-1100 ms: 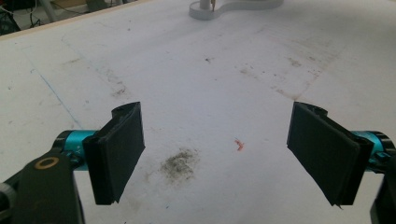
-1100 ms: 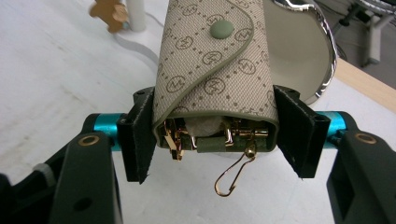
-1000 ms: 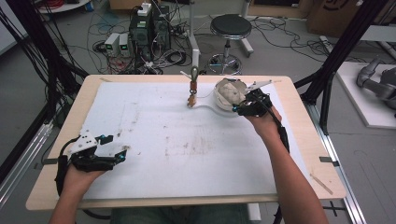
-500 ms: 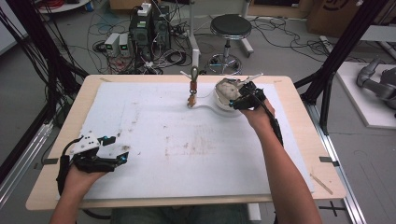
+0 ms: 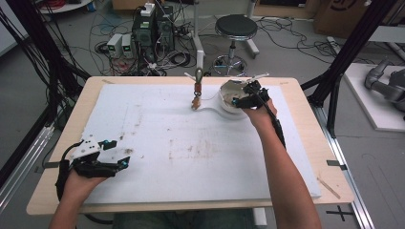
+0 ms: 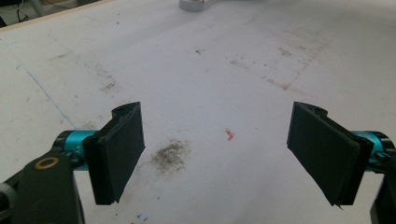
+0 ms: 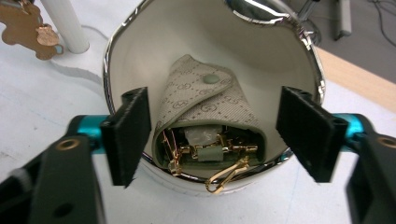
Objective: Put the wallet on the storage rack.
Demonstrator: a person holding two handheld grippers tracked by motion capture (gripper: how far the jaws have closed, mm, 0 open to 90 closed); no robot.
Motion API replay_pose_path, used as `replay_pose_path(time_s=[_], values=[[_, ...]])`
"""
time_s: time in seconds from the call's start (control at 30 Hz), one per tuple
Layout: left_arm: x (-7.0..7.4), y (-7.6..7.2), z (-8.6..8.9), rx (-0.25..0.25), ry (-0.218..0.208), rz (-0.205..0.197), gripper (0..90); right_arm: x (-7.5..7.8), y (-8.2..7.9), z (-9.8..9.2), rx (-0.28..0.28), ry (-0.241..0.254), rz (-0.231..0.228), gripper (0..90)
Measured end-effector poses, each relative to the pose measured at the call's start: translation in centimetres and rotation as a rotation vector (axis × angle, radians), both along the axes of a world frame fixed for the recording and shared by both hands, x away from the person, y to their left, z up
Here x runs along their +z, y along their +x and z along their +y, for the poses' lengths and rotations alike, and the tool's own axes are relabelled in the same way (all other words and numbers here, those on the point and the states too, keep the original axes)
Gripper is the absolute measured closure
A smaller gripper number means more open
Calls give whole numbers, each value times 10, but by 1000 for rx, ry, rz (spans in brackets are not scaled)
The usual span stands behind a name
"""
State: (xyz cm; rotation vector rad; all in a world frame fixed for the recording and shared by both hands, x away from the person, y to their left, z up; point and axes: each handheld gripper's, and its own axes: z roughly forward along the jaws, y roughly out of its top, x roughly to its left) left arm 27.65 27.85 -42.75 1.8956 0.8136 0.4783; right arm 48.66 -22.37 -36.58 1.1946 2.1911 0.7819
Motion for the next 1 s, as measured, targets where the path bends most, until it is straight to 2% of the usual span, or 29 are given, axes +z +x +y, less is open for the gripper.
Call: replay_pose_path(time_s=[0.1, 0.23, 0.37, 0.43, 0.5, 0.57, 0.67, 1.0], values=[[0, 0, 0, 1, 1, 1, 188, 3, -3, -2, -2, 14, -7, 212], [0, 1, -1, -1, 0, 0, 188, 7, -12, -8, 13, 57, -30, 208], [0, 2, -2, 1, -6, 1, 188, 11, -20, -11, 30, 59, -5, 201], [0, 4, -3, -4, -10, -1, 188, 15, -25, -11, 44, 67, -7, 200], [1, 6, -5, -4, -11, 0, 188, 20, -32, -11, 60, 79, -29, 200], [1, 8, -6, -3, -12, 1, 188, 22, -41, -13, 76, 115, -71, 200], [2, 12, -8, -2, -18, -2, 188, 21, -51, -18, 86, 140, -65, 200], [3, 24, -19, -13, -35, -12, 188, 10, -91, -38, 122, 242, -109, 200]])
